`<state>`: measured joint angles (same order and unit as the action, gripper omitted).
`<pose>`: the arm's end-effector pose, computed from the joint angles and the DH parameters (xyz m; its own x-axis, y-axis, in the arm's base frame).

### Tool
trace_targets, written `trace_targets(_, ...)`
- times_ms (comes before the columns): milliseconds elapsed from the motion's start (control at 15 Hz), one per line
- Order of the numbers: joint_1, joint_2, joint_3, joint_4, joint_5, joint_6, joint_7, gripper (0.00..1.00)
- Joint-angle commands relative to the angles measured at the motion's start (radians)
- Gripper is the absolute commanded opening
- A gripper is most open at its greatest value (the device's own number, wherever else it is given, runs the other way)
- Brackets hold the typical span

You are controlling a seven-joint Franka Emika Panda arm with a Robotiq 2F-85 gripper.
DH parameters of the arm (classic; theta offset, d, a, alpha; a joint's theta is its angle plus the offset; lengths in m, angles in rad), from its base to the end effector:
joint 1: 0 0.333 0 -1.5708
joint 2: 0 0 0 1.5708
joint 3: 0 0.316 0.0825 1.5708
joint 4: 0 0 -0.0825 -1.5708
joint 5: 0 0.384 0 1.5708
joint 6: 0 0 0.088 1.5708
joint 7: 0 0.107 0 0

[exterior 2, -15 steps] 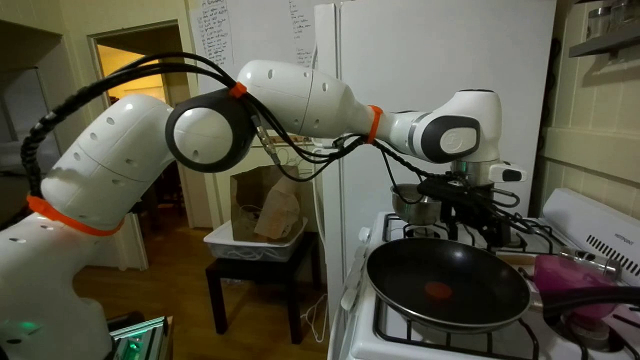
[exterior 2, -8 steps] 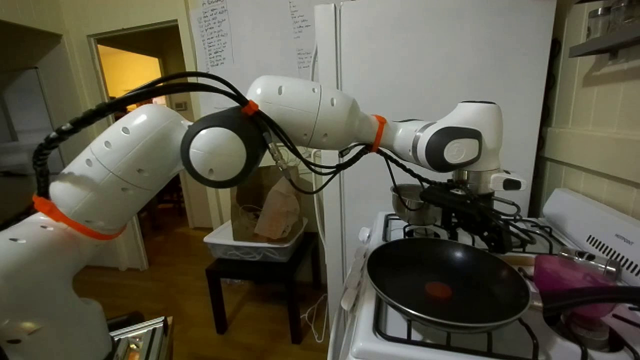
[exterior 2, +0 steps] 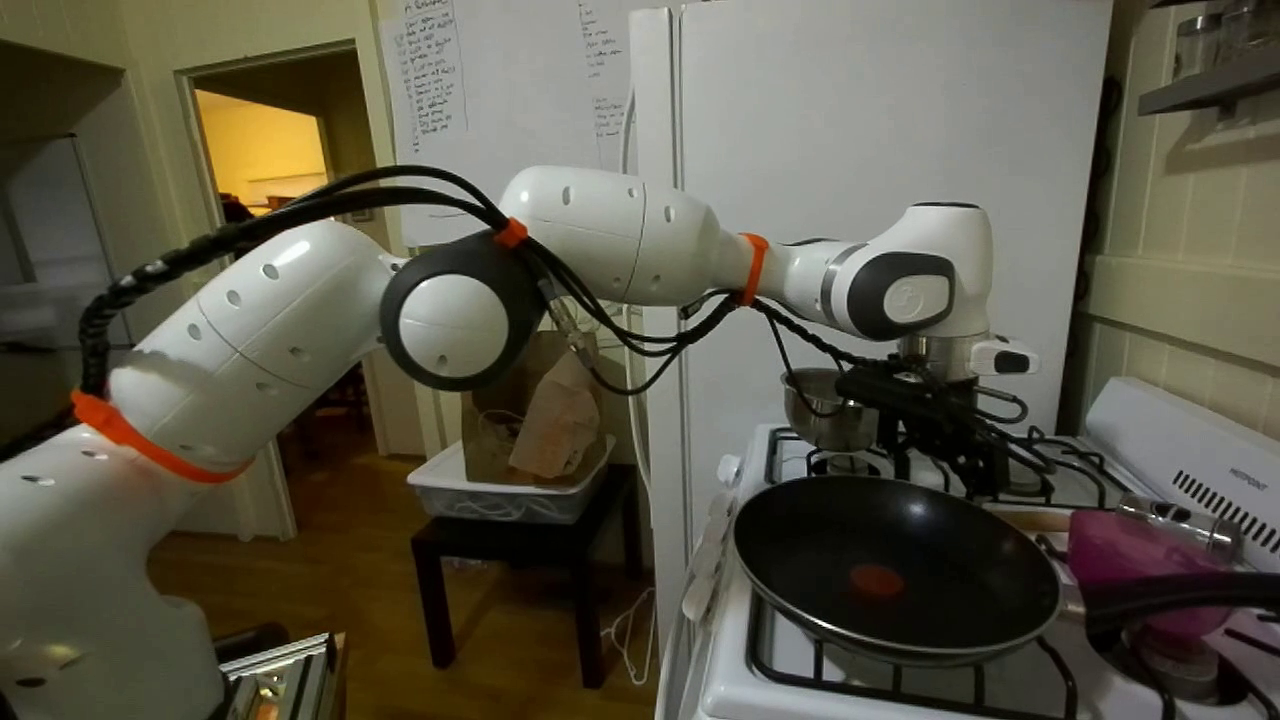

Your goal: Use the wooden spoon to stir the black pan.

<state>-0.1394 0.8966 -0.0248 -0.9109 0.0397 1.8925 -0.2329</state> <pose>0.7789 -0.1182 0.3569 0.9939 0.0676 0.0872 0.0678 -0.9977 0.0009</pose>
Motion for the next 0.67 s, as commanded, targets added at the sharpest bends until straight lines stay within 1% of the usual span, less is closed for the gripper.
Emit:
trace_targets(0,0.009,0.053,-0.004,0.085,-0.029,-0.077,0.034,1.0)
trace_targets(467,0.017,0.091,-0.007,0.109,-0.021,-0.094,0.035,1.0)
trace_targets(533,0.018,0.095,-0.008,0.111,-0.021,-0.094,0.033,0.76)
trace_targets(600,0.018,0.095,-0.01,0.114,-0.023,-0.094,0.033,0.74)
